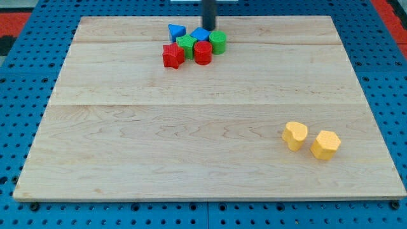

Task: Move your arm towards the bottom right

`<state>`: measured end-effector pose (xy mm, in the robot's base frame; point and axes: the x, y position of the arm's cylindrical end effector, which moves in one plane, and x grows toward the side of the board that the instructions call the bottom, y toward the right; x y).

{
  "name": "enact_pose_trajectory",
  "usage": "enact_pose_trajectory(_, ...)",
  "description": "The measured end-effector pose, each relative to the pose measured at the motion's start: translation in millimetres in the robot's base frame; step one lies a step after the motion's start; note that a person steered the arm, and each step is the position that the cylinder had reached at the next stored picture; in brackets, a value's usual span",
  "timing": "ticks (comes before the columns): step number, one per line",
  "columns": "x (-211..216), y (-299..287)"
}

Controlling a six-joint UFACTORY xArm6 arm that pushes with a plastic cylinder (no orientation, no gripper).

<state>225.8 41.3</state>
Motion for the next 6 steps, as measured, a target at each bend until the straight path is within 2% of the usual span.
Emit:
enact_pose_trajectory(1, 3, 52)
enact_pose_trajectory(2, 98, 118)
enact_pose_trajectory(3, 217, 199)
enact_pose_trajectory(4, 240, 271)
enact_pose_trajectory(5, 289, 288)
enact_pose_trajectory(6, 345, 271)
